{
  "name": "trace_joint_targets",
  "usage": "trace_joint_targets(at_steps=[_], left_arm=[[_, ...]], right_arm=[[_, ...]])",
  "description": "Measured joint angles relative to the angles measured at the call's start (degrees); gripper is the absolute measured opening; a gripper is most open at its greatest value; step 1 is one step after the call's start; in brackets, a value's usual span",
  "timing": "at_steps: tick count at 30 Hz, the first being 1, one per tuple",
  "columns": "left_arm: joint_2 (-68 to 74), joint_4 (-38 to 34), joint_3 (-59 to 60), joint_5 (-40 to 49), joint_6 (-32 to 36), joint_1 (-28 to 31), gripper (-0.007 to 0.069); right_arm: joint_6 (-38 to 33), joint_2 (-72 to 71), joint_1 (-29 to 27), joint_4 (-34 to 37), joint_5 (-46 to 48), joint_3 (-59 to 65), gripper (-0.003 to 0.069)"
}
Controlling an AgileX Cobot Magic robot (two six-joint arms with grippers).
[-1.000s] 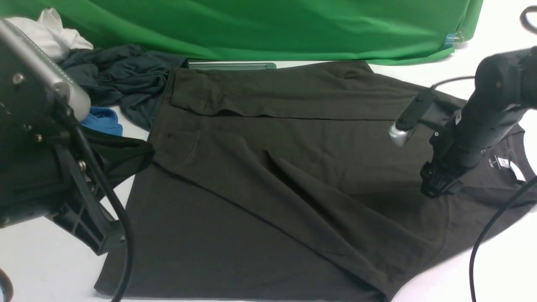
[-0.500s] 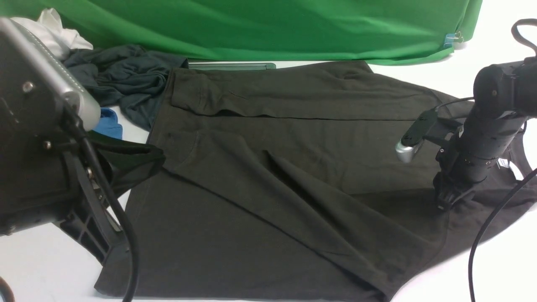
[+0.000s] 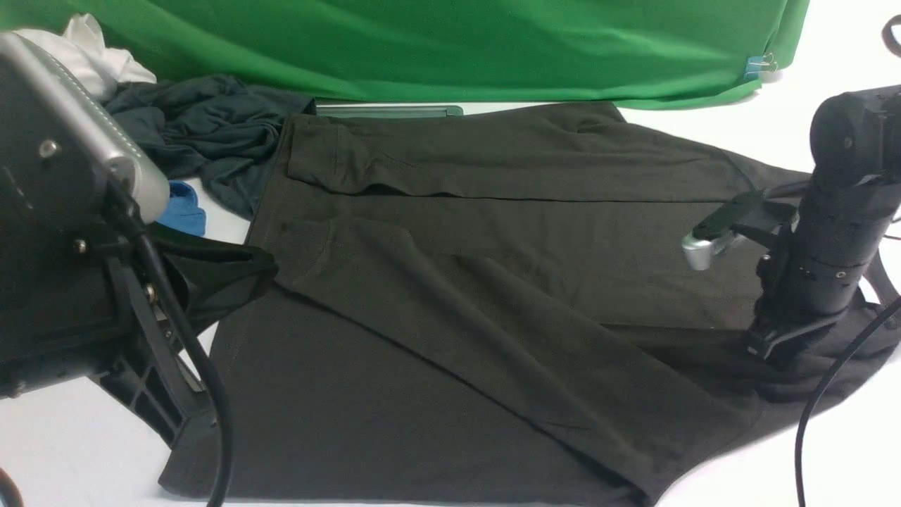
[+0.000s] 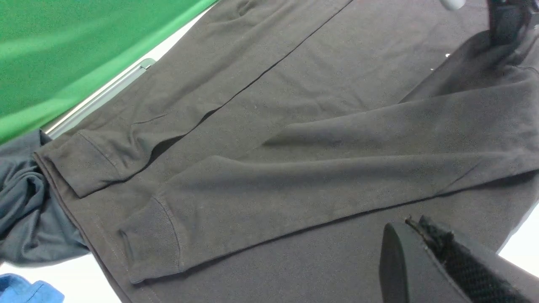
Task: Fold a long-sleeved shirt on a white desktop.
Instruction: 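Grab the top left corner of the dark shirt with the left gripper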
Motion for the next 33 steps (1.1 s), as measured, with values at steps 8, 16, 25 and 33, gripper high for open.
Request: trace_joint_targets(at_steps=[8, 16, 25, 33], left_arm=[[0.0, 0.1, 0.0, 0.3, 0.0, 0.0, 0.0017], [0.0, 0.2, 0.0, 0.9, 0.0, 0.0, 0.0017], [0.0, 0.5, 0.0, 1.3, 0.0, 0.0, 0.0017], [0.0, 0.0, 0.0, 1.3, 0.0, 0.0, 0.0017]], right_arm=[[6.4, -0.1, -3.1, -1.4, 2.4, 0.0, 0.0054], [9.9, -0.1, -3.1, -3.9, 5.0, 0.0, 0.0293], [26.2, -4.9, -3.2, -17.7, 5.2, 0.0, 0.0344], [23.9, -11.1, -3.4, 2.1, -3.8, 3.6, 0.0094]])
